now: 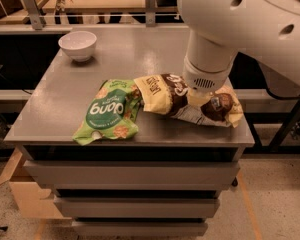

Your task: Move brown chip bag near green rice chip bag

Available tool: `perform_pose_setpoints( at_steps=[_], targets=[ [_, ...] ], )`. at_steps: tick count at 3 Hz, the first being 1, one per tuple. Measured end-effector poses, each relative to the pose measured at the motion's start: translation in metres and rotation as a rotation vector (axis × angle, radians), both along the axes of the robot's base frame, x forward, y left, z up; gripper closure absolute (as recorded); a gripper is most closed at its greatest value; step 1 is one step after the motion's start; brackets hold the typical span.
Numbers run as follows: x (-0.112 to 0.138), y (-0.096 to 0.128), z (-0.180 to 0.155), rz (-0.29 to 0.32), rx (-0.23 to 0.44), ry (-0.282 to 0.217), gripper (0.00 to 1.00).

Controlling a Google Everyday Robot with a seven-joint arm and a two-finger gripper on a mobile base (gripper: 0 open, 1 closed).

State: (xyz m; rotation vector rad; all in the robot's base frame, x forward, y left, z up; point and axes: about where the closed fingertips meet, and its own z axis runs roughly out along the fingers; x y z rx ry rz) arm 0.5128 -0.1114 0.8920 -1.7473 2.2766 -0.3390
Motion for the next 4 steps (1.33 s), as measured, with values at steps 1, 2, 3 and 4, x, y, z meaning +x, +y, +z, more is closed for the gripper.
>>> perform_pose_setpoints(
  at_steps=[1,2,3,4],
  targets=[
    [0.0,0.0,0.001,0.001,0.0,-0.002,0.35],
    [-0.001,0.0,0.002,0.001,0.0,-0.004,0.12],
    [-0.002,-0.001,0.004,0.001,0.01,-0.008,0.0],
    [-0.001,-0.019,0.015,-0.03,0.04,-0.029,0.0]
  ],
)
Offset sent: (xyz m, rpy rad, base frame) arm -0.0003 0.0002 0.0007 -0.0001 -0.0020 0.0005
